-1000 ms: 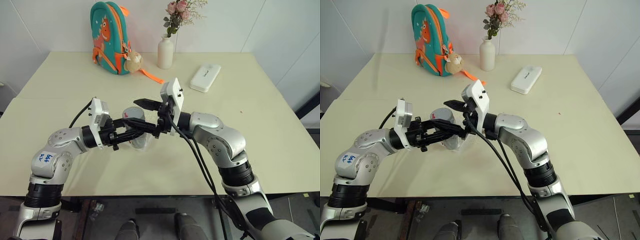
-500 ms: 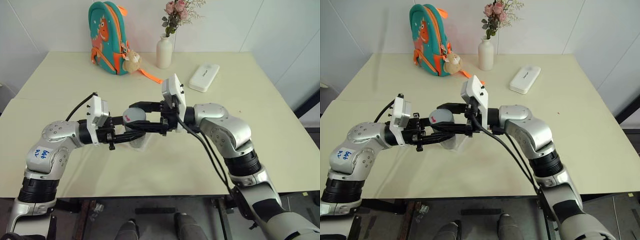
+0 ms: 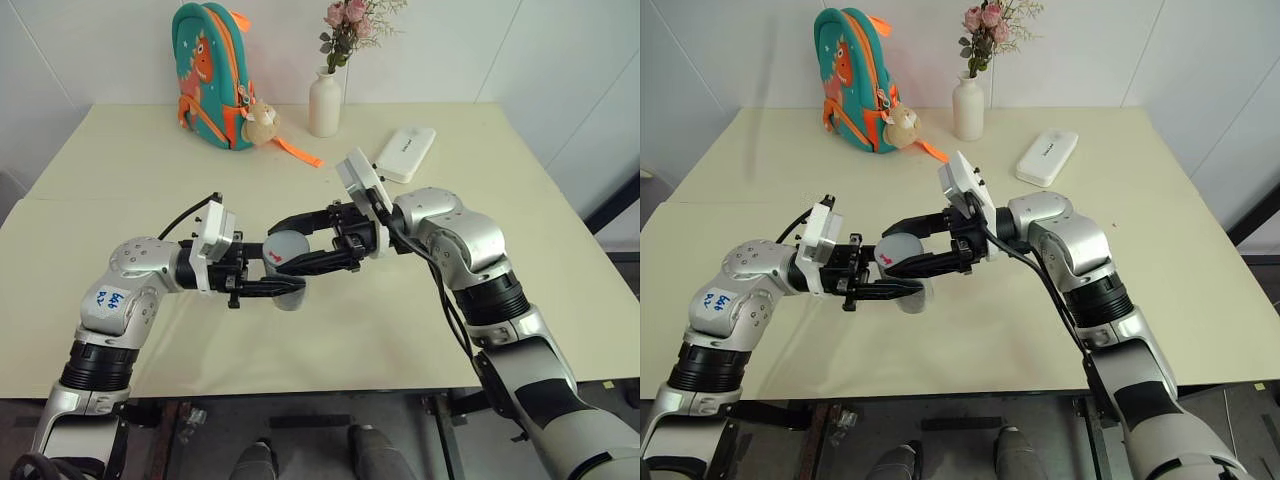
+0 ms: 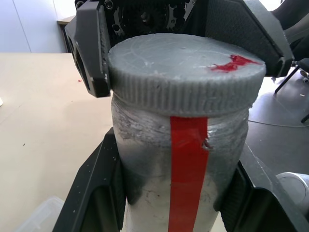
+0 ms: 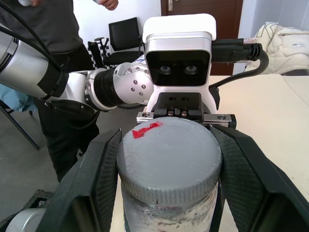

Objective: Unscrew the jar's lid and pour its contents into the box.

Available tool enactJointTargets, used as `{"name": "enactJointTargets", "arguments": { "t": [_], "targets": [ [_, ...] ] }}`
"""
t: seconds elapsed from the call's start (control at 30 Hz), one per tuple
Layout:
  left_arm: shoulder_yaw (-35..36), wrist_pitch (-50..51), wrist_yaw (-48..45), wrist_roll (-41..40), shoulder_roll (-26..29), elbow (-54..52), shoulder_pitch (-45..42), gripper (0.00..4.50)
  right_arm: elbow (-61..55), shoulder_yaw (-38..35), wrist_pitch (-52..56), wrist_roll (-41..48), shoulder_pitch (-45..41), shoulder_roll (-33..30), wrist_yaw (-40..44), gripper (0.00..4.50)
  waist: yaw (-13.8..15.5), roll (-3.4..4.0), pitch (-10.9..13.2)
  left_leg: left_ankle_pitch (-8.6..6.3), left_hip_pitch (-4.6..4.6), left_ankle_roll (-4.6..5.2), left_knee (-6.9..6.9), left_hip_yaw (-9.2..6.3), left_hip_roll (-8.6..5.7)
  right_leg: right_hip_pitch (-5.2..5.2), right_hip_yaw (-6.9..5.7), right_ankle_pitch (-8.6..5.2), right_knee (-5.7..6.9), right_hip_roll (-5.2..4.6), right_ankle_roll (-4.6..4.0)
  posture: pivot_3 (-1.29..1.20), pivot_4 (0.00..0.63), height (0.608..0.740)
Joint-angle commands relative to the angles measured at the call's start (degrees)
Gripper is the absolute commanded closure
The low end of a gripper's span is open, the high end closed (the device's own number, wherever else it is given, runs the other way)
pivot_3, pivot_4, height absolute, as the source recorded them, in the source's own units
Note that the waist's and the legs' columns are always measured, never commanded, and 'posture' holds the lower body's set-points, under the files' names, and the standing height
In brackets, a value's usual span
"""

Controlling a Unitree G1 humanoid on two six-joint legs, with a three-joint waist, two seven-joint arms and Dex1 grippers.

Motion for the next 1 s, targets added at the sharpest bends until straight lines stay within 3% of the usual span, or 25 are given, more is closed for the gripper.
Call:
{"name": "enactJointTargets", "arguments": {
  "t": [0.03,0.23,0.8,1.0],
  "targets": [
    [3.57,-1.51,1.11,0.3,1.08,-0.89,0.43,2.53,-1.05,-1.75,1.11,1.27,-0.52,0.36,0.31,1.96,0.01,0.0,0.0,0.0,0.0,0.0,0.01,0.0,0.0,0.0,0.0,0.0,0.0,0.0,0.0,0.0,0.15,0.74],
    [4.61,-0.09,1.54,-0.52,1.43,-1.66,0.92,2.53,0.51,-4.27,-0.49,0.72,-1.63,1.74,-2.43,0.08,0.01,0.0,0.0,0.0,0.0,0.0,0.03,0.0,0.0,-0.01,0.0,0.0,0.05,0.0,0.0,0.0,0.15,0.74],
    [5.73,-0.05,5.27,-0.08,0.18,-1.63,1.08,2.53,-5.79,-2.87,-0.35,-2.45,0.95,6.89,-13.86,0.03,-0.01,0.0,0.0,0.01,-0.01,-0.02,0.05,0.0,0.0,-0.06,0.01,0.0,0.15,0.0,-0.01,0.0,0.15,0.74],
    [5.53,0.01,5.65,-0.03,0.07,-1.56,0.45,2.53,-2.96,-2.97,-2.38,-4.86,-0.16,9.54,-17.57,0.03,-0.01,0.0,0.0,0.02,0.0,-0.03,0.08,0.0,0.0,-0.07,0.01,0.0,0.22,0.0,-0.01,0.0,0.15,0.74]
  ]
}}
